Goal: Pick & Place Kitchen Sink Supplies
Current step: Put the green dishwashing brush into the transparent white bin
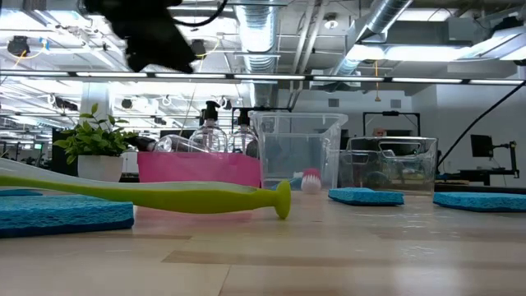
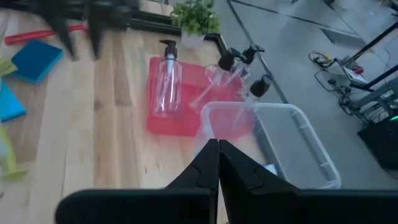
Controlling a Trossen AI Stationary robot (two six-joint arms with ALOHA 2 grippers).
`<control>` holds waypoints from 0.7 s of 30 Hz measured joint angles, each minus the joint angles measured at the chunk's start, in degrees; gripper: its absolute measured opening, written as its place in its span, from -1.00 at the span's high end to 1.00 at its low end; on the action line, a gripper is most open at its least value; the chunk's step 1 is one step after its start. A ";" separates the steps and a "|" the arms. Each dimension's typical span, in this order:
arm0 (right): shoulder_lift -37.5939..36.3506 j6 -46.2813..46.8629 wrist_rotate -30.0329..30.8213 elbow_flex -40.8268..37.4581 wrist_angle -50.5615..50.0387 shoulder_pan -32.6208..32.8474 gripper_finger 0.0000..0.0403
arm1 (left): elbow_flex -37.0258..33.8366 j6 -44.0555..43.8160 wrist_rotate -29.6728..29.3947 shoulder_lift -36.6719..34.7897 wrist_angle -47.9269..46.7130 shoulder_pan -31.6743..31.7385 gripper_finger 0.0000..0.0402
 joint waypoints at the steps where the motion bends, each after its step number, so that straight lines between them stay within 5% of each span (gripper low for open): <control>1: 0.00 0.64 0.01 0.00 -0.03 -0.11 1.00 | -0.63 -0.64 1.22 0.00 -0.30 -1.04 0.33; 10: 0.31 16.30 -0.19 0.00 0.93 1.93 1.00 | -4.33 -2.13 9.50 -0.43 -2.69 -7.78 0.27; 21: 7.24 28.97 0.32 0.02 2.13 4.50 1.00 | -5.89 3.35 15.05 -1.33 0.55 -8.64 0.00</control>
